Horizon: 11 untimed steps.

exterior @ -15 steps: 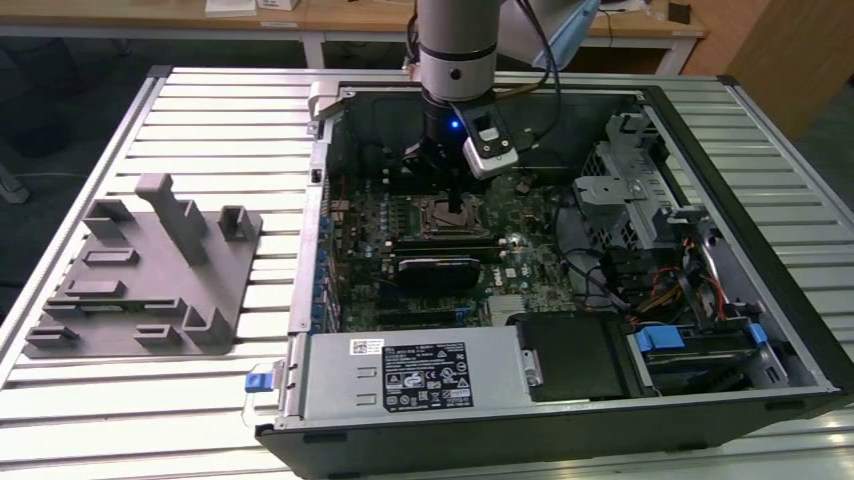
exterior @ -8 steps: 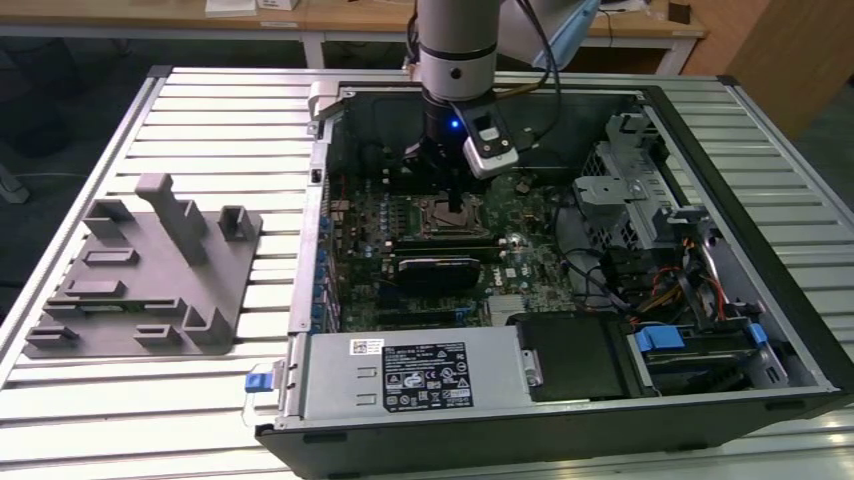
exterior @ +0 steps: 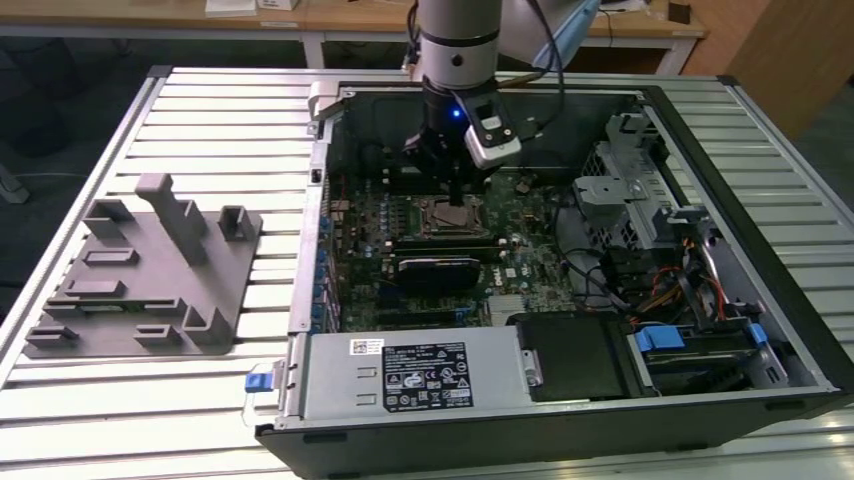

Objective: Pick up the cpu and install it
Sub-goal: 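Install the second cpu locking lever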

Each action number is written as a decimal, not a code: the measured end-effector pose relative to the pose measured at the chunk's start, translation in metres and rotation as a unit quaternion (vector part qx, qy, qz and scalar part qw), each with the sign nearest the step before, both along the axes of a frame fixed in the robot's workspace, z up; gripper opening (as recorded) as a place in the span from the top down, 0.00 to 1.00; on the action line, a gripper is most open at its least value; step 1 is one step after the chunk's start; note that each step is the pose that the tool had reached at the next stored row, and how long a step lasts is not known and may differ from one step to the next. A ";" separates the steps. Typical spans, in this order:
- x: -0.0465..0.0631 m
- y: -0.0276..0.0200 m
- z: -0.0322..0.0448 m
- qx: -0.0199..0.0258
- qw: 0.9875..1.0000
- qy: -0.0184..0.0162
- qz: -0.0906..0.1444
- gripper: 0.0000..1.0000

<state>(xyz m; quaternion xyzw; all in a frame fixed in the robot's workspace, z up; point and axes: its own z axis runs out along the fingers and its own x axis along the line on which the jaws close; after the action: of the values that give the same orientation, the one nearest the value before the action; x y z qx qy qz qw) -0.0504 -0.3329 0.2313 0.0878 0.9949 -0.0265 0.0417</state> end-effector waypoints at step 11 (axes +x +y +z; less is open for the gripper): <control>0.000 -0.0067 0.0019 0.017 1.000 0.000 0.000 0.89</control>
<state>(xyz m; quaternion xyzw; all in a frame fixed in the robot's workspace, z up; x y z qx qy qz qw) -0.0504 -0.3396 0.2332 0.0885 0.9952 -0.0097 0.0403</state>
